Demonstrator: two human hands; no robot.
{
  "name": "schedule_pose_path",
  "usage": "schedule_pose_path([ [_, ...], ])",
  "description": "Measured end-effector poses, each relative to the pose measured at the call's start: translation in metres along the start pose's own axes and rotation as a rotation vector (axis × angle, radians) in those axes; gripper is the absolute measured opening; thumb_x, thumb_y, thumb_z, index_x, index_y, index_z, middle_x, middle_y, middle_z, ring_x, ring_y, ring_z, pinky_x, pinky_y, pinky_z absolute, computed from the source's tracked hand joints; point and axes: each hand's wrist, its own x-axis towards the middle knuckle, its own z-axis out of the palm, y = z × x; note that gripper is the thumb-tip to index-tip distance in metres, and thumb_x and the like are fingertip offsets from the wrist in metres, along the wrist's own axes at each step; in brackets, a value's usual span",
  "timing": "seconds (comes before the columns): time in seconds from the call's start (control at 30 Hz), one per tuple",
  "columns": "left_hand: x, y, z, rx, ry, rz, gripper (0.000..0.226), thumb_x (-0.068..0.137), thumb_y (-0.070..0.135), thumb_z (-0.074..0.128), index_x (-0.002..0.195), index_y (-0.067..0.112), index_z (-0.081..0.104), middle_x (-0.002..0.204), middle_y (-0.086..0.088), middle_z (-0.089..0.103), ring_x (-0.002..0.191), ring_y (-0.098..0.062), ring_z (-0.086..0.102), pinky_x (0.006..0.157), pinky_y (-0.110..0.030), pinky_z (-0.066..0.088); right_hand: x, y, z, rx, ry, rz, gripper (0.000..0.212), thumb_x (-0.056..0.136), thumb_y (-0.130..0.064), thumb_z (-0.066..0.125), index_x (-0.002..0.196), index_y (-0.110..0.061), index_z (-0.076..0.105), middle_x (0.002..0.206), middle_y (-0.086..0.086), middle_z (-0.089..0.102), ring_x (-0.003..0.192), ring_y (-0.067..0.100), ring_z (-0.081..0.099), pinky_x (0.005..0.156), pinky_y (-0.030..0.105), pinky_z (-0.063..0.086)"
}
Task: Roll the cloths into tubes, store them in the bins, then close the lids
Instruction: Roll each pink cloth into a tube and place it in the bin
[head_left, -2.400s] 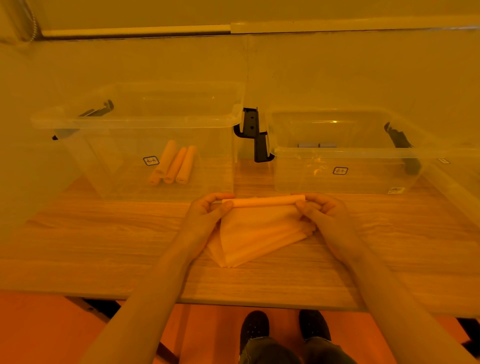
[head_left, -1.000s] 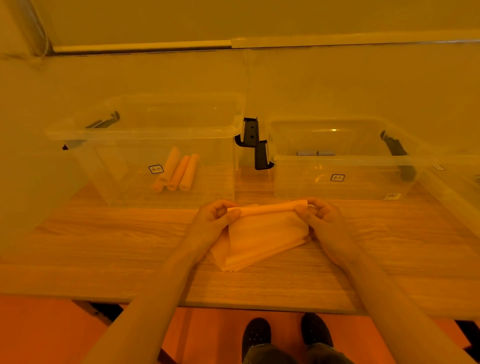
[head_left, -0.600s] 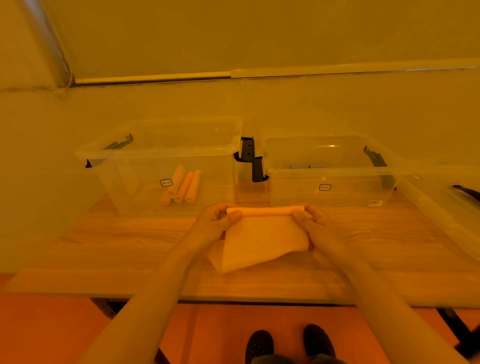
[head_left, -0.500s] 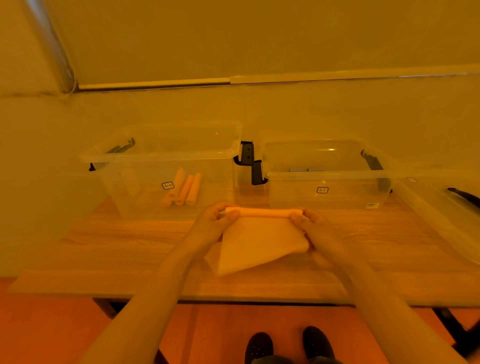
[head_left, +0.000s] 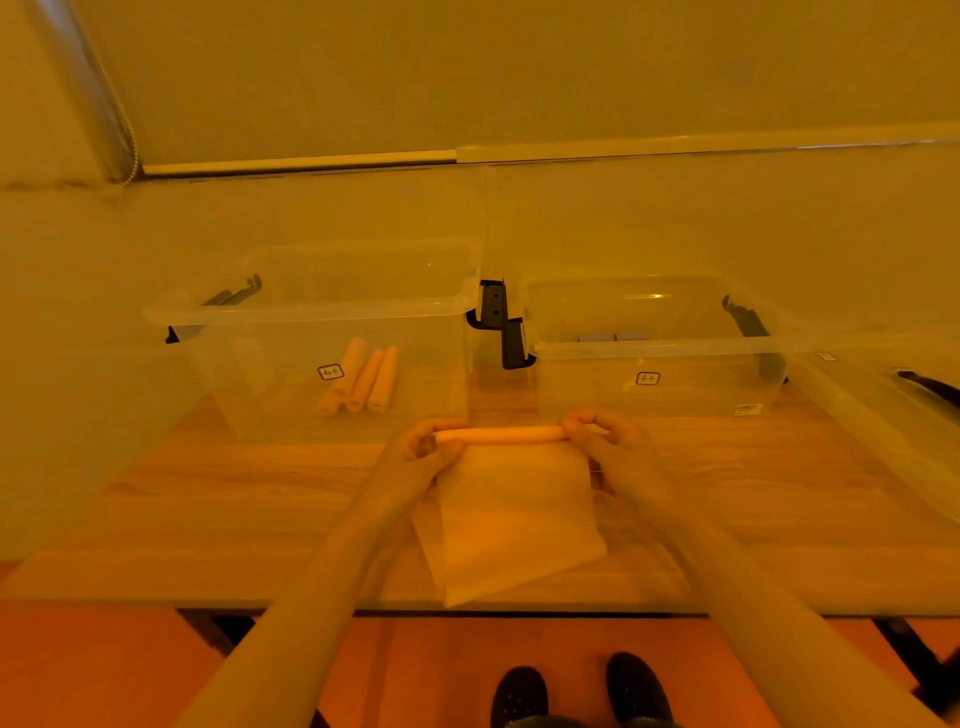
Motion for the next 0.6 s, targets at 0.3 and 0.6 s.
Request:
schedule_pose_path([
  [0.3,-0.001,-0.027,-0.006,-0.109,0.109,0.02,0.014,0.087,0.02,0.067,0.099,0.026,0.069,0.087,0.005,0.073,0.08,-0.01,0.069,0.063,-0.024,0.052,0.019,0.024,0.0,-0.028,-0.064,-0.052,0.036,0.088,-0.03,0.064,0.124,-0.031,0.059,0.109,0.002,0.066,0.086,0.021,0.071,0.063,0.035,0.059],
  [0.6,0.005,-0.034,-0.006,-0.205,0.079,0.008,0.017,0.088,0.01,0.065,0.102,0.019,0.067,0.089,-0.005,0.074,0.08,-0.018,0.07,0.063,-0.03,0.055,0.02,0.036,0.0,0.07,-0.065,-0.087,0.021,0.09,-0.023,0.062,0.111,-0.023,0.066,0.091,0.007,0.071,0.07,0.019,0.069,0.053,0.029,0.053],
])
